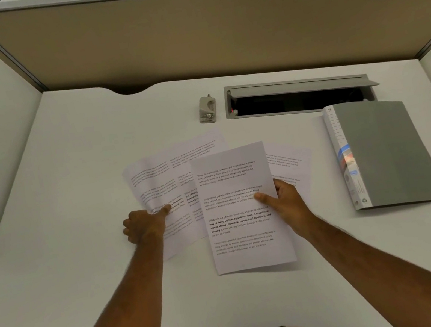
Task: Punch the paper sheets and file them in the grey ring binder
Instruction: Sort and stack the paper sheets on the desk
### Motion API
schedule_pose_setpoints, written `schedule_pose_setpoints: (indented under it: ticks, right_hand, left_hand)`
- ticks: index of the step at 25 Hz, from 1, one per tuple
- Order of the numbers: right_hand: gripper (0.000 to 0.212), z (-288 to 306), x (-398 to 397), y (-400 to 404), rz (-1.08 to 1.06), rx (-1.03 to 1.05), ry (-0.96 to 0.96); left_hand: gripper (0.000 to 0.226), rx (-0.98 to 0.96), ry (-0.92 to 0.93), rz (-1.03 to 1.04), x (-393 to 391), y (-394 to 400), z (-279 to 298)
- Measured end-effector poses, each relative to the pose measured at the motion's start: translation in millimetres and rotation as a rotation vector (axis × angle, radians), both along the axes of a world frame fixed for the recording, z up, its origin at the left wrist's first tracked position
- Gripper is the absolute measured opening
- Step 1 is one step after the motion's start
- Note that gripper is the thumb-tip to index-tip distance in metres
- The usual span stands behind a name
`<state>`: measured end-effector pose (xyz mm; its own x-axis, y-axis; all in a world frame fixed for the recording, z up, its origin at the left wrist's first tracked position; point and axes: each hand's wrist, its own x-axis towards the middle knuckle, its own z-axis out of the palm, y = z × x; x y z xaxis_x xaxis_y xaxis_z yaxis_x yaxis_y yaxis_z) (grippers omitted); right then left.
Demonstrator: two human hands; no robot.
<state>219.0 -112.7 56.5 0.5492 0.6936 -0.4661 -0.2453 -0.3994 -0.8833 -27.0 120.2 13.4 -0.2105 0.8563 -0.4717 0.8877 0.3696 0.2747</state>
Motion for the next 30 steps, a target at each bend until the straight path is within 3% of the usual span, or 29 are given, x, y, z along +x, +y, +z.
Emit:
schedule_pose_setpoints:
  ticks: [7,15,22,30]
  right_hand:
    - [0.034,0.3,-1.1,-2.4,-0.002,-0.001,-0.017]
    - [0.037,5.3,-12.4,-9.0,-0.019,0.014,-0.074]
    - [0.038,7.4,-24.3,-16.7,-0.035,0.011,-0.147]
    - [0.032,24.0,-39.9,-17.0,-0.072,0.056,-0.144]
  left_hand:
    - [0.058,0.057,-0.335,0.053,-15.7,3.9,13.4]
    - [0.038,0.197,-0.417,-0.096,-51.7,13.0,62.3]
    - [0.042,0.353,-0.563,-0.231,-54.1,-7.7,133.2]
    - [0.044,0.209,-1.063,-0.198,-30.8,-60.1,184.5]
